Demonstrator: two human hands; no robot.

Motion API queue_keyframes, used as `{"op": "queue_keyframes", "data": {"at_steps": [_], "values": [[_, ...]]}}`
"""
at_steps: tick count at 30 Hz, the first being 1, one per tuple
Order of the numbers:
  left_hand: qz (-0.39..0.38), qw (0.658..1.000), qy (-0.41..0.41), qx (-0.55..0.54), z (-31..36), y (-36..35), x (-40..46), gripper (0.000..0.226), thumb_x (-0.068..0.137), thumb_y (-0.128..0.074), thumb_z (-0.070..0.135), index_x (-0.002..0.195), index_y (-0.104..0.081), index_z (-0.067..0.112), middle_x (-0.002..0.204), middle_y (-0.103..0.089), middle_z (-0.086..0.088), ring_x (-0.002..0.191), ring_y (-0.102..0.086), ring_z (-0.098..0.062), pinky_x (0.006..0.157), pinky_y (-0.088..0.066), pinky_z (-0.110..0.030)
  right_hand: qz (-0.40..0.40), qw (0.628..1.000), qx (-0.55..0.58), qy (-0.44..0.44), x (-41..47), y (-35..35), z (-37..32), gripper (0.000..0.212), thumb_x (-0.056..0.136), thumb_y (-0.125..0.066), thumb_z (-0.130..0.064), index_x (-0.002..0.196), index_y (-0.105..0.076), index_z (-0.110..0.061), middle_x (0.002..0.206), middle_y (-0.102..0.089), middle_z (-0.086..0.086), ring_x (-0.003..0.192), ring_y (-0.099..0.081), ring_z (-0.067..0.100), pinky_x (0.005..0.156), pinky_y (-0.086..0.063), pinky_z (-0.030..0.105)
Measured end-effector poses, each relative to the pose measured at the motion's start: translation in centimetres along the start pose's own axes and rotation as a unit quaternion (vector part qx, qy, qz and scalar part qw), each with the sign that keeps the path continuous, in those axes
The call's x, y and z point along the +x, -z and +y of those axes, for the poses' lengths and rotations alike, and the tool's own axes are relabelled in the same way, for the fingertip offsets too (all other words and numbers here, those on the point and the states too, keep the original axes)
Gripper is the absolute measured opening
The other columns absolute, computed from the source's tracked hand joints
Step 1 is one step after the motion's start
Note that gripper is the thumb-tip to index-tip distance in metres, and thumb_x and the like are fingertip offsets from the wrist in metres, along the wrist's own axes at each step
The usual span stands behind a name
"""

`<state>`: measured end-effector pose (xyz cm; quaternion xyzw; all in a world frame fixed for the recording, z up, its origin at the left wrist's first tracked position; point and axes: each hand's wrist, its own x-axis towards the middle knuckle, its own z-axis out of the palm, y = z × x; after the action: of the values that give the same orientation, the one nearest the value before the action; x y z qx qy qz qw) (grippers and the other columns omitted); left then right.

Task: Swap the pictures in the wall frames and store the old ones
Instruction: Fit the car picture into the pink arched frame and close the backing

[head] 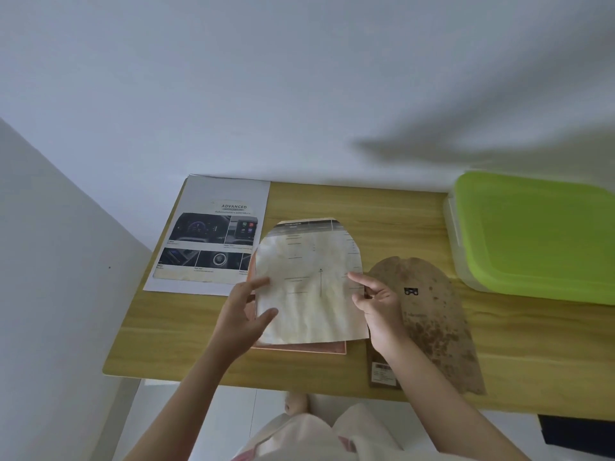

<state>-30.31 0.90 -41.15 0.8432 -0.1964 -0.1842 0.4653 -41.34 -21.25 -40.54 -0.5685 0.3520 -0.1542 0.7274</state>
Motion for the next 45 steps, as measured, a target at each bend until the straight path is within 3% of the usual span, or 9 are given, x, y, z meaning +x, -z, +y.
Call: {"op": "queue_keyframes", "data": {"at_steps": [4,11,16,18,20,24,29,35,45], "values": [[0.013,0.999,-0.009,-0.031,2.2,-1.7,-0.3,0.045,0.078,-0.07,0.003,0.112,-0.058,0.03,0.111,-0.057,0.004,0.086,-0.057,-0.011,0.075,-0.053,-0.023,0.016,0.999,-0.045,0.021,-0.3,3.2,-0.3,0.047,0.079,-0.055,0.019,0.091,-0.073,-0.023,0.102,-0.068,0.016,0.062,-0.054,0.024,0.056,-0.046,0.01],[-0.041,0.997,-0.006,-0.069,6.5,-8.7,-2.5,0.046,0.077,-0.071,0.0,0.106,-0.06,0.035,0.112,-0.058,0.009,0.08,-0.057,-0.017,0.074,-0.054,-0.028,0.045,0.99,-0.118,0.057,-2.3,12.1,-0.1,0.046,0.082,-0.056,0.011,0.095,-0.066,-0.032,0.108,-0.066,-0.014,0.104,-0.059,-0.004,0.079,-0.045,0.004],[-0.074,0.994,0.029,-0.08,10.2,-16.4,-5.7,0.04,0.076,-0.07,-0.003,0.112,-0.063,0.012,0.093,-0.058,-0.008,0.078,-0.057,-0.024,0.075,-0.056,-0.04,0.082,0.987,-0.134,0.034,-4.8,21.6,0.8,0.043,0.083,-0.055,0.009,0.098,-0.067,-0.03,0.093,-0.072,-0.004,0.093,-0.057,0.038,0.055,-0.043,0.009],[-0.077,0.993,0.03,-0.081,11.9,-19.8,-7.3,0.038,0.075,-0.071,-0.004,0.108,-0.064,0.015,0.092,-0.06,-0.011,0.076,-0.058,-0.021,0.074,-0.056,-0.038,0.08,0.985,-0.151,0.032,-5.8,26.0,1.1,0.041,0.084,-0.055,0.007,0.101,-0.066,-0.028,0.096,-0.069,0.015,0.098,-0.05,0.051,0.054,-0.051,0.029],[-0.079,0.994,0.013,-0.08,13.4,-23.2,-8.3,0.038,0.074,-0.073,-0.004,0.103,-0.064,0.019,0.097,-0.061,-0.007,0.076,-0.059,-0.016,0.073,-0.055,-0.029,0.08,0.981,-0.174,0.029,-6.6,29.8,1.0,0.04,0.085,-0.055,0.005,0.102,-0.064,-0.03,0.096,-0.07,0.003,0.095,-0.054,0.048,0.067,-0.052,0.05],[-0.085,0.996,-0.011,-0.035,15.3,-28.7,-9.1,0.036,0.074,-0.074,0.004,0.108,-0.065,0.013,0.101,-0.058,0.004,0.077,-0.059,-0.007,0.07,-0.051,-0.013,0.078,0.97,-0.227,0.032,-6.9,35.7,1.1,0.035,0.087,-0.055,-0.001,0.112,-0.063,-0.024,0.108,-0.066,-0.006,0.061,-0.06,0.003,0.051,-0.044,0.013],[-0.086,0.994,-0.032,0.056,17.0,-33.8,-8.7,0.045,0.076,-0.073,0.015,0.12,-0.061,0.01,0.108,-0.053,0.005,0.08,-0.055,-0.007,0.07,-0.045,-0.009,0.076,0.939,-0.333,0.052,-5.3,40.2,0.6,0.032,0.084,-0.061,-0.008,0.114,-0.062,-0.02,0.115,-0.061,-0.002,0.099,-0.055,0.007,0.083,-0.041,0.019],[-0.143,0.973,-0.004,0.183,17.6,-36.6,-8.4,0.07,0.076,-0.073,0.031,0.135,-0.043,0.012,0.135,-0.031,-0.001,0.11,-0.051,-0.02,0.091,-0.051,-0.033,0.048,0.882,-0.462,0.078,-3.3,42.0,0.5,0.042,0.08,-0.07,-0.02,0.121,-0.059,-0.018,0.112,-0.049,0.003,0.104,-0.049,0.016,0.085,-0.042,0.022],[-0.122,0.963,0.004,0.241,17.0,-37.3,-8.2,0.071,0.077,-0.07,0.035,0.138,-0.037,0.019,0.136,-0.023,-0.002,0.125,-0.041,-0.025,0.093,-0.051,-0.037,0.107,0.857,-0.482,0.15,-3.4,42.0,2.6,0.038,0.075,-0.075,-0.026,0.111,-0.065,-0.02,0.114,-0.048,0.008,0.107,-0.043,0.026,0.089,-0.037,0.035]]}}
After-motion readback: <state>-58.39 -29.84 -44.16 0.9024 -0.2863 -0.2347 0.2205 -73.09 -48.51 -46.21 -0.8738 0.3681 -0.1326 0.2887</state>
